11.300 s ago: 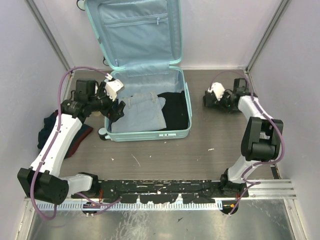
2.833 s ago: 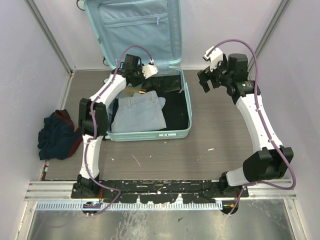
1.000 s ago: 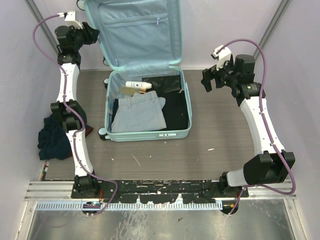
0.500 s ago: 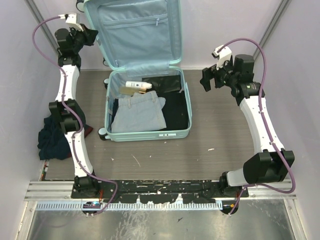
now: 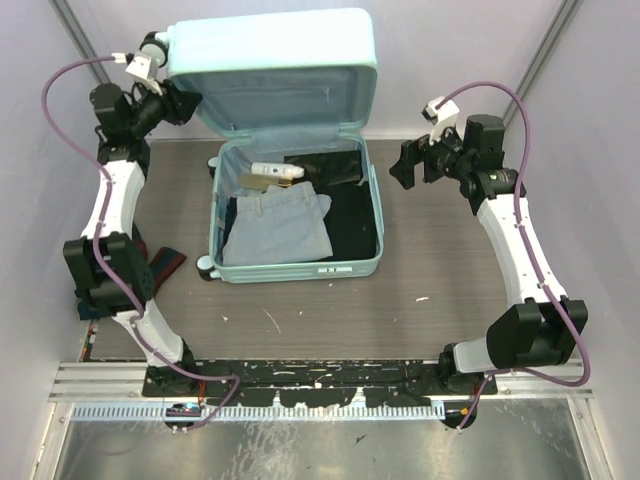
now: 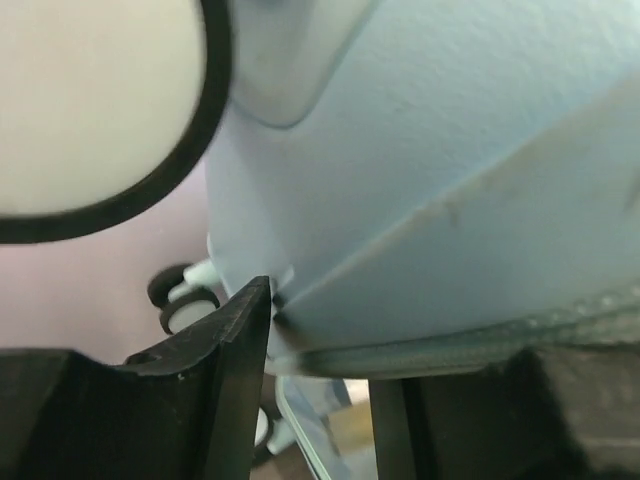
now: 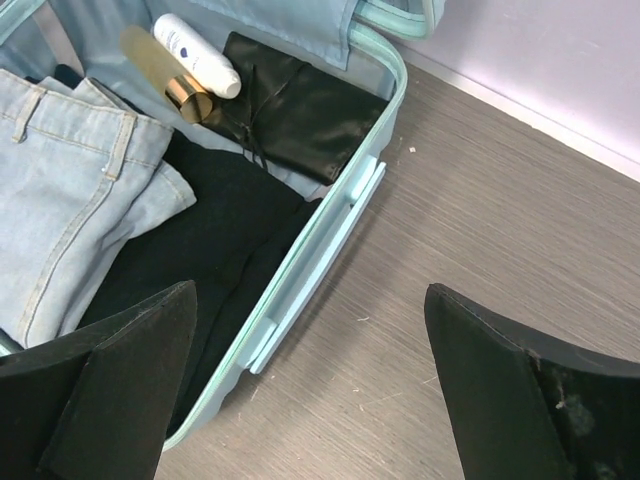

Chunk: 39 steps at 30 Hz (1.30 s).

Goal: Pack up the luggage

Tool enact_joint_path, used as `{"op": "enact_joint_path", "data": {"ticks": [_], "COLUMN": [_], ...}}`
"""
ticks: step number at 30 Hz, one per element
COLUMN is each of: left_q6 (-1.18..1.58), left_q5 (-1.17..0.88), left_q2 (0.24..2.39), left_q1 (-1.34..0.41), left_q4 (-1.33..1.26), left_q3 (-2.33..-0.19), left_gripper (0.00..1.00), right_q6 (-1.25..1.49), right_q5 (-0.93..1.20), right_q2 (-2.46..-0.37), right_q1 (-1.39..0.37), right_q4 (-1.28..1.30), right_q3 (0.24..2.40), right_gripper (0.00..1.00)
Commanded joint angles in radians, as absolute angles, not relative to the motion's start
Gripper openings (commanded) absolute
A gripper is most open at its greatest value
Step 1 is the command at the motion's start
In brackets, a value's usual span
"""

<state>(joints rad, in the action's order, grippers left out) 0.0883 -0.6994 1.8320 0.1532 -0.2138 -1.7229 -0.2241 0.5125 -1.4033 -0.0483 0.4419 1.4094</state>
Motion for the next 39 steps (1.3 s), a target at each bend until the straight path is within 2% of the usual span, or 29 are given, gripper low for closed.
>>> {"op": "enact_joint_path", "data": {"ticks": [1, 6, 11, 17, 22, 27, 31, 33, 36, 37, 39], "left_q6": [0.042, -0.141, -0.544, -0.795, -1.127, -1.203, -1.166, -1.154, -1.075, -1.066, -1.225], "left_q5": [-0.817, -0.947, -1.022, -0.966, -0.938, -0.915, -0.896, -0.912, -0.935, -0.946, -0.99], "left_q2": [1.669, 1.476, 1.262, 1.059, 0.966, 0.952, 1.004, 1.048, 1.124, 1.144, 1.176], "left_q1": [0.203, 0.271, 0.304, 0.337, 0.397, 0.476, 0.528, 0.549, 0.554, 0.554, 0.553], "left_q4": [-0.266, -0.116, 0.26, 0.419, 0.683, 0.833, 0.899, 0.925, 0.937, 0.953, 1.096], "left_q3": [-1.59, -1.348, -1.109, -0.771, -0.654, -0.696, -0.793, -0.865, -0.956, -0.987, -1.045], "left_gripper": [0.45, 0.5, 0.51, 0.47, 0.47, 0.47, 0.46, 0.46, 0.48, 0.51, 0.58], "right_q6": [-0.231, -0.281, -0.329, -0.438, -0.479, -0.495, -0.489, -0.485, -0.452, -0.451, -0.451], "right_q5": [0.551, 0.534, 0.506, 0.444, 0.423, 0.44, 0.522, 0.596, 0.581, 0.582, 0.601], "right_q2": [-1.35, -1.311, -1.273, -1.216, -1.183, -1.131, -1.069, -1.018, -0.979, -0.986, -1.012], "right_q1": [-0.044, -0.044, -0.042, -0.031, -0.022, -0.014, -0.014, -0.014, -0.015, -0.014, -0.014], "right_q4": [0.447, 0.5, 0.557, 0.591, 0.608, 0.627, 0.647, 0.637, 0.566, 0.566, 0.586], "right_q3": [1.4, 1.356, 1.285, 1.096, 0.978, 0.921, 0.888, 0.844, 0.797, 0.811, 0.846], "right_gripper": [1.0, 1.0, 1.0, 0.99, 0.96, 0.88, 0.76, 0.74, 0.74, 0.74, 0.75]}}
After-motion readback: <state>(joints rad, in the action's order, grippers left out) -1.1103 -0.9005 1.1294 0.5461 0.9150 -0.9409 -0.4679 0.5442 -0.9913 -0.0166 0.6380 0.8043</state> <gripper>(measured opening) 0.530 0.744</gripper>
